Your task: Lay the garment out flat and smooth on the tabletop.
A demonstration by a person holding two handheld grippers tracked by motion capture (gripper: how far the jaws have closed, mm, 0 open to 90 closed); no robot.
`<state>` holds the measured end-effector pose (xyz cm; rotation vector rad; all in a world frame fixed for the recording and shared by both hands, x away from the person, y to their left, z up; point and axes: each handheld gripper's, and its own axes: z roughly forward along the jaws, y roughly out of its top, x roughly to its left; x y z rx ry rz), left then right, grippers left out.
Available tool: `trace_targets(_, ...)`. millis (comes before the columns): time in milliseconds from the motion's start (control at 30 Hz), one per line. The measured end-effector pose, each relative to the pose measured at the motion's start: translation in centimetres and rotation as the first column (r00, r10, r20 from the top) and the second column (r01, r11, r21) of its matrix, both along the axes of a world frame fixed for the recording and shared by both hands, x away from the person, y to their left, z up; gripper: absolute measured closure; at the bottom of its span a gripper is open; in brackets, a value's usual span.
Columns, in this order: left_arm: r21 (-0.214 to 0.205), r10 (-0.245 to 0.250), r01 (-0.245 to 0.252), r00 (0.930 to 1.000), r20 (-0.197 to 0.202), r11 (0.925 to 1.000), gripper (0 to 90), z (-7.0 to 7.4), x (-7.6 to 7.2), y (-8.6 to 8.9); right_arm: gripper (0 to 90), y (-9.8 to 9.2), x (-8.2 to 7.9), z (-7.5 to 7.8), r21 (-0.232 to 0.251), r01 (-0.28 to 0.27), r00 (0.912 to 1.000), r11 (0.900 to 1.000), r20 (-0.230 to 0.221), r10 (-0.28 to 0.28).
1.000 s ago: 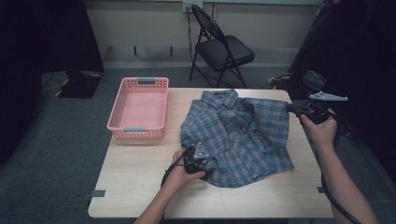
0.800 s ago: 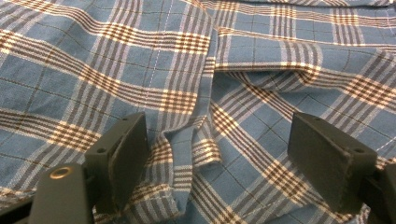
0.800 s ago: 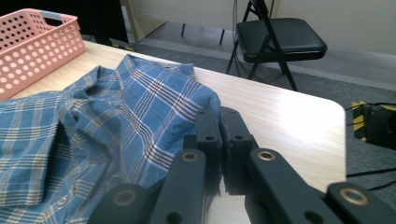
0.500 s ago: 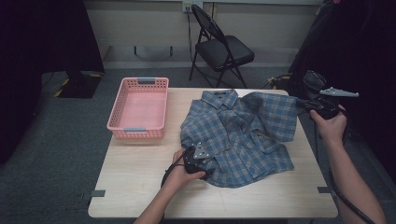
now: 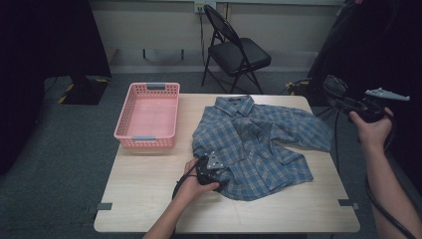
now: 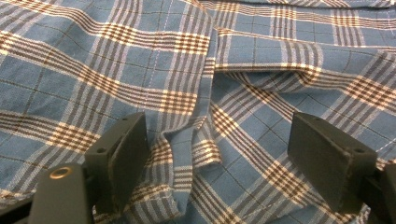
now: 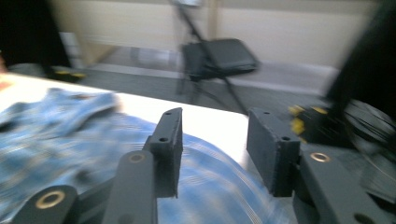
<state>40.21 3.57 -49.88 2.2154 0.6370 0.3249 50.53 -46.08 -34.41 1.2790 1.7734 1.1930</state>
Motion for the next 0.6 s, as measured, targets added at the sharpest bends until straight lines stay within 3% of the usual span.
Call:
trace_targets(100,0.0,-0.001,0.001,1.0,0.001,1.0,19.9,0.0,0.0,0.0,46.6,3.7,-1.5,-1.9,0.004,-0.12,0.9921,0.9928,-0.037,0.12)
trace_targets(167,-0.001,0.0,0.0,1.0,0.002,1.0,19.9,0.0,0.0,0.0,42.5,6.0,-2.4,-3.6,-0.01,-0.178,0.9819,0.984,-0.068,0.177)
trace_targets(233,0.0,0.001,-0.001,1.0,0.003,1.0,19.9,0.0,0.0,0.0,40.0,8.0,-3.4,-5.7,0.011,-0.222,0.9697,0.975,-0.101,0.222)
trace_targets(300,0.0,0.001,-0.001,1.0,0.003,1.0,19.9,0.0,0.0,0.0,38.9,9.6,-4.3,-7.7,0.009,-0.252,0.9597,0.9678,-0.127,0.251)
trace_targets(433,0.0,0.0,0.0,1.0,0.002,1.0,19.9,0.0,0.0,0.0,37.9,11.8,-5.9,-11.1,0.015,-0.306,0.9316,0.9519,-0.201,0.303)
trace_targets(600,0.0,0.001,-0.001,1.0,0.003,1.0,19.9,0.0,0.0,0.0,33.8,12.6,-6.8,-13.5,-0.038,-0.31,0.922,0.9499,-0.256,0.291)
